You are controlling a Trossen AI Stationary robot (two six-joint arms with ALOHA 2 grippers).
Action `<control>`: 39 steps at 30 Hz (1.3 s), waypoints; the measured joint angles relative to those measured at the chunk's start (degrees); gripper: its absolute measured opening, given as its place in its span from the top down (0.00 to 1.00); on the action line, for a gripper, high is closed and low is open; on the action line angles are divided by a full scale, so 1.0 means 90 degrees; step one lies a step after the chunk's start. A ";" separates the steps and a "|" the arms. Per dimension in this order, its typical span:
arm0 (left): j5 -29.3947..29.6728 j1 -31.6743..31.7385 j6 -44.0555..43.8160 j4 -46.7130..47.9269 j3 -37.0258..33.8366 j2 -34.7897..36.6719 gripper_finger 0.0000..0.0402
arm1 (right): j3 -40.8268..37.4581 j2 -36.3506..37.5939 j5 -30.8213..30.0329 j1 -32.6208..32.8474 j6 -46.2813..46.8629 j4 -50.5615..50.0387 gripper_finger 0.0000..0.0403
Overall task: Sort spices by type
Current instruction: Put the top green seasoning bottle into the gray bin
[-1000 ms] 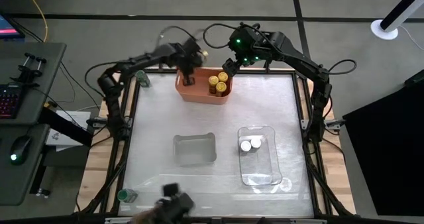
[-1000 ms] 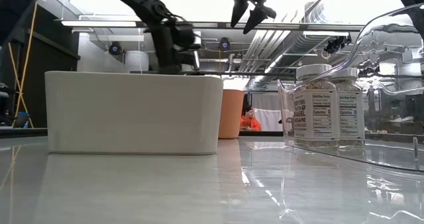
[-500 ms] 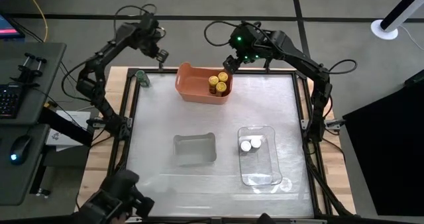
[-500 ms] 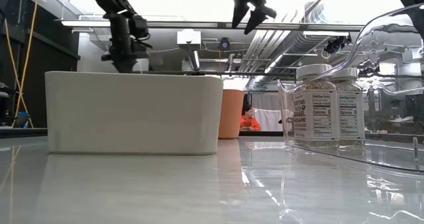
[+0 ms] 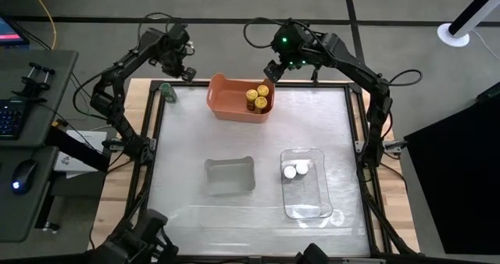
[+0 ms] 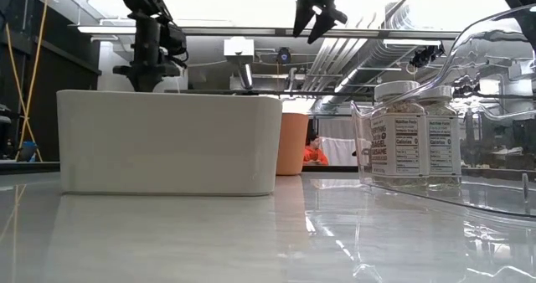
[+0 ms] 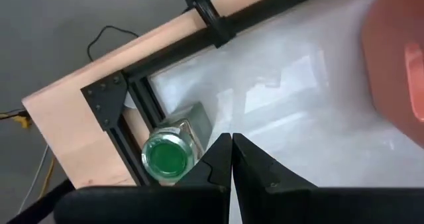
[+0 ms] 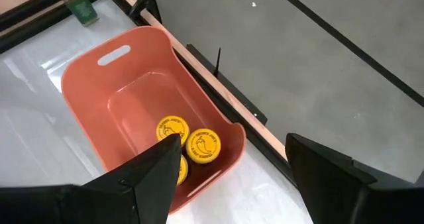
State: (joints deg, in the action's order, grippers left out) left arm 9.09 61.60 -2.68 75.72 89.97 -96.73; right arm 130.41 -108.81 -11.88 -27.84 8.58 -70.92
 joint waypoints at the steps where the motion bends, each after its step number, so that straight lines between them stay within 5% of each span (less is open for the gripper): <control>1: 0.0095 -0.0024 -0.0079 -0.0165 -0.0176 0.0090 1.00 | 0.0000 0.0000 0.0000 -0.0024 -0.0007 0.0001 0.34; 8: 0.0642 -0.0246 -0.0862 -0.2619 -0.3016 0.1967 1.00 | 0.0000 0.0000 0.0008 -0.0118 -0.0070 0.0014 0.34; 12: 0.1060 -0.0621 -0.2013 -0.3973 -0.3972 0.2976 1.00 | 0.0000 -0.0002 0.0052 -0.0159 -0.0113 0.0231 0.34; 18: 0.2536 -0.1005 -0.2322 -0.5315 -0.4647 0.3269 1.00 | 0.0000 -0.0007 0.0237 -0.0174 0.0043 0.0542 0.34; 22: 0.4232 -0.1451 -0.2864 -0.6367 -0.5061 0.3152 1.00 | 0.0000 -0.0012 0.0280 -0.0172 0.0215 0.0533 0.34; 30: 0.6067 -0.2052 -0.4202 -0.5265 -0.5243 0.2950 1.00 | 0.0000 -0.0017 0.0323 -0.0172 0.0347 0.0521 0.34; 35: 0.6613 -0.2199 -0.6081 -0.4010 -0.5245 0.2867 1.00 | 0.0000 -0.0017 0.0323 -0.0173 0.0330 0.0522 0.34; 39: 0.6919 -0.2121 -0.6309 -0.4230 -0.5243 0.2528 1.00 | 0.0000 -0.0017 0.0339 -0.0201 0.0330 0.0532 0.34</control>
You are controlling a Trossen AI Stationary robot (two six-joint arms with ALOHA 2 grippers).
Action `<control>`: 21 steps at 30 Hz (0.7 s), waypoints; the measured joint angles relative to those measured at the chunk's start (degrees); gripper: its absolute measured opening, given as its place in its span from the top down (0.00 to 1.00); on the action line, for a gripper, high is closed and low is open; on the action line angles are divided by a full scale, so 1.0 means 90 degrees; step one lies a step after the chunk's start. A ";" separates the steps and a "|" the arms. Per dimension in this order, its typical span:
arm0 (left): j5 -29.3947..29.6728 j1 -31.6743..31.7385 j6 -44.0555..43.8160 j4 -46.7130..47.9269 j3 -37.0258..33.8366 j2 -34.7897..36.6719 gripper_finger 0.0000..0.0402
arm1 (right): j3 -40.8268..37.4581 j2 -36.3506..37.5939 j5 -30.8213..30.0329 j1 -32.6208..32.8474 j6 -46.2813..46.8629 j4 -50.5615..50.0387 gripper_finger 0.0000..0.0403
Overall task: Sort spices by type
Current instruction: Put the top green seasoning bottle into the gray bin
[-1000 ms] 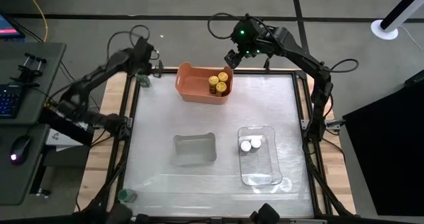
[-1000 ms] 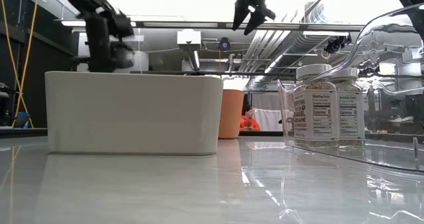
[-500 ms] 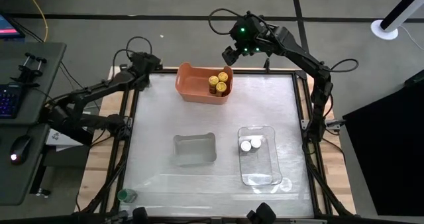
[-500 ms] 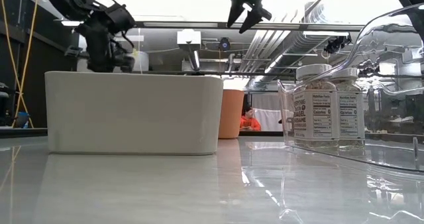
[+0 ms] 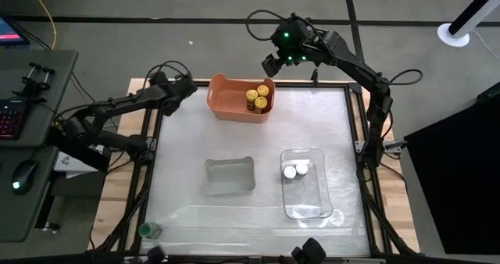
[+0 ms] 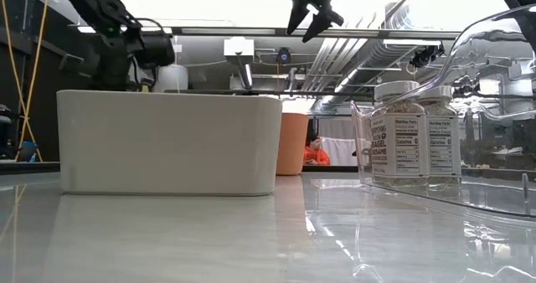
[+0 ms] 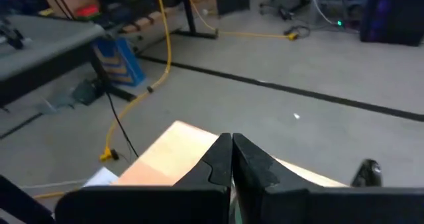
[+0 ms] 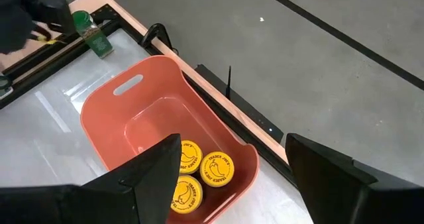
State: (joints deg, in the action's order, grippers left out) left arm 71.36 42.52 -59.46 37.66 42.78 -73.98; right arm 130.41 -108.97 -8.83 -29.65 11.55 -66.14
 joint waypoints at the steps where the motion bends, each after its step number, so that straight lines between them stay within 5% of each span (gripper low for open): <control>1: 0.0075 0.0026 0.0004 -0.0057 0.0000 -0.0128 1.00 | 0.0000 0.0000 0.0011 0.0000 -0.0002 -0.0002 0.34; 21: 0.0410 0.0496 -0.0606 -0.0358 0.0000 -0.1230 1.00 | 0.0000 -0.0002 0.0032 0.0000 0.0047 -0.0101 0.34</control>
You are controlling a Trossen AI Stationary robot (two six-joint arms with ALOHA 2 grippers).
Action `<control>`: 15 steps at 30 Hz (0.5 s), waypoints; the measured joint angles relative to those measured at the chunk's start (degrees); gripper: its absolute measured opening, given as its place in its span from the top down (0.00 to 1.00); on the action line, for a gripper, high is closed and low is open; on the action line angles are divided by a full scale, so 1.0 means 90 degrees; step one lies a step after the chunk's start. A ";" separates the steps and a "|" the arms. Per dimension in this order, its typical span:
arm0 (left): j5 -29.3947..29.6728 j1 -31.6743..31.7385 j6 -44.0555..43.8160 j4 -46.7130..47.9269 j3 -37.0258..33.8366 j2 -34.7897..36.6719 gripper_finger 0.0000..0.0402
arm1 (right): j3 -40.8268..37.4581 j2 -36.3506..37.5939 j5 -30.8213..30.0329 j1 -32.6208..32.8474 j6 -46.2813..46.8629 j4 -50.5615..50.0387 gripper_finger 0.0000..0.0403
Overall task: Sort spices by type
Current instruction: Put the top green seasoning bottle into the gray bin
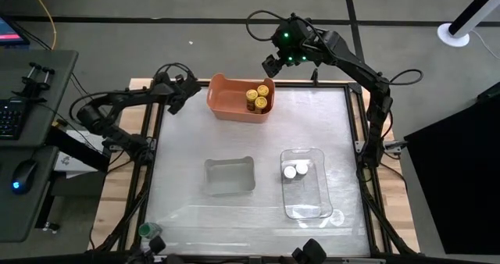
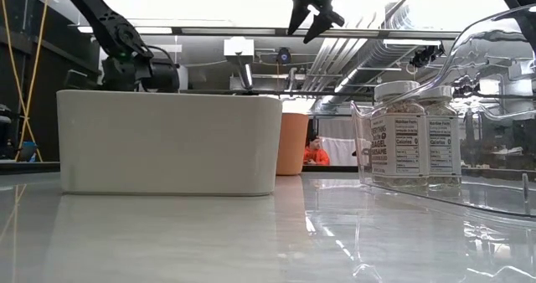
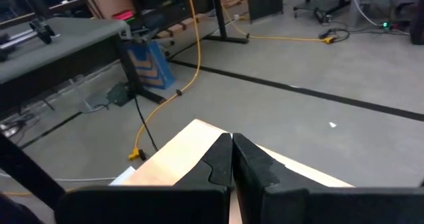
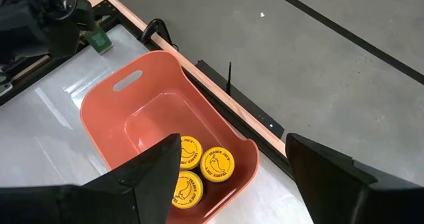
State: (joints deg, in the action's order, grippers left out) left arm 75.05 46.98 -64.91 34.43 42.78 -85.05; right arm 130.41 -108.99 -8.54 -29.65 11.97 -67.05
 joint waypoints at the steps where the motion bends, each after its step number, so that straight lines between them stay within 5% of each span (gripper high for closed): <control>1: -0.0004 0.0041 0.0003 -0.0077 0.0000 -0.0052 1.00 | 0.0000 0.0000 0.0000 0.0000 0.0000 0.0000 0.34; 15: 0.0043 0.0243 0.0028 -0.0322 0.0000 -0.0390 1.00 | 0.0000 -0.0002 0.0004 0.0005 0.0240 -0.0061 0.34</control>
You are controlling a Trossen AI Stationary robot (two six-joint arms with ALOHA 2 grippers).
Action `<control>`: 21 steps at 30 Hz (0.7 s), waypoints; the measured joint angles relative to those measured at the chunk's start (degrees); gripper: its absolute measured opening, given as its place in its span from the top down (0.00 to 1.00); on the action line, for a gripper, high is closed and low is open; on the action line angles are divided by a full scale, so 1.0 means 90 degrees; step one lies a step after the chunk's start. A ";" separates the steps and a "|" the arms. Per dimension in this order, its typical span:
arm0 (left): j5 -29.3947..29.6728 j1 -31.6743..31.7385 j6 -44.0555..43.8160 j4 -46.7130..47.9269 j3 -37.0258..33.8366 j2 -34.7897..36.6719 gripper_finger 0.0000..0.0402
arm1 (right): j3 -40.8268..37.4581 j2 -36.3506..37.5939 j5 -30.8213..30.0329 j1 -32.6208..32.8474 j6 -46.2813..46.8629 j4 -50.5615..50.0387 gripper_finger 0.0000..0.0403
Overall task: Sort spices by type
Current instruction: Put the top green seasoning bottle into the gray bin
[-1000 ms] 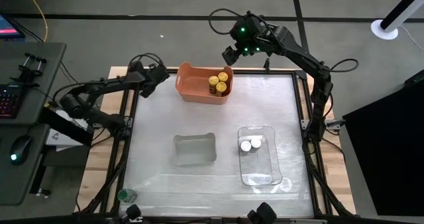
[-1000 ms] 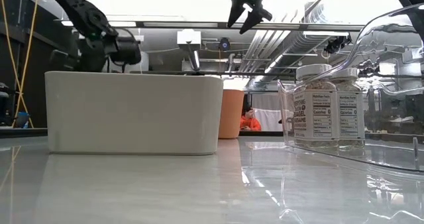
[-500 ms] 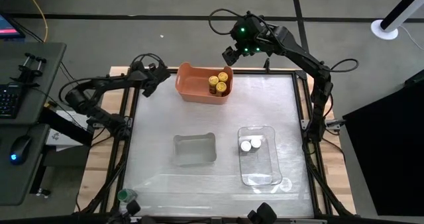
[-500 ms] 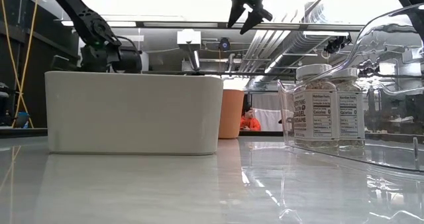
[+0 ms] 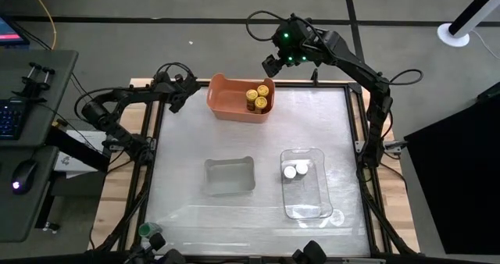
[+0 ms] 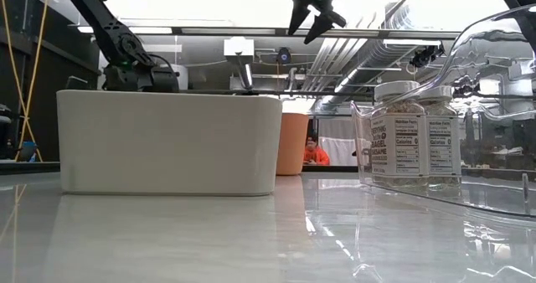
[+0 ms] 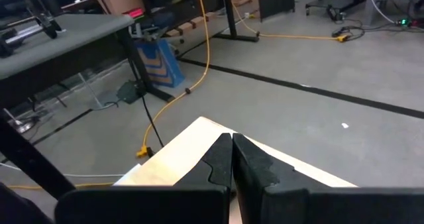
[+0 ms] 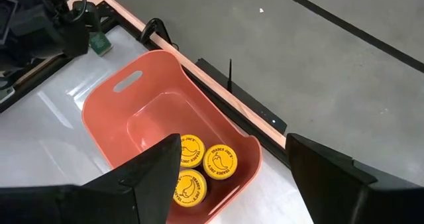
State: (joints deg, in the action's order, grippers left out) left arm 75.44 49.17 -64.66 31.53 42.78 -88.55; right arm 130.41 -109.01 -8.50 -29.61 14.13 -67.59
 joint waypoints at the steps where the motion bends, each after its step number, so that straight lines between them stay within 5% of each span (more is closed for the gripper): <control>1: -0.0002 0.0000 -0.0031 0.0000 0.0000 0.0000 1.00 | 0.0000 0.0000 0.0000 0.0000 0.0031 0.0000 0.34; 21: -0.0489 -0.0458 0.0219 0.0056 0.0019 -0.0187 1.00 | 0.0000 0.0000 0.0117 0.0002 0.0112 -0.0024 0.34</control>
State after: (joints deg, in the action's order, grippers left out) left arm 71.03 45.04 -62.69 32.03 42.96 -90.24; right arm 130.41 -109.01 -7.44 -29.58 15.14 -67.81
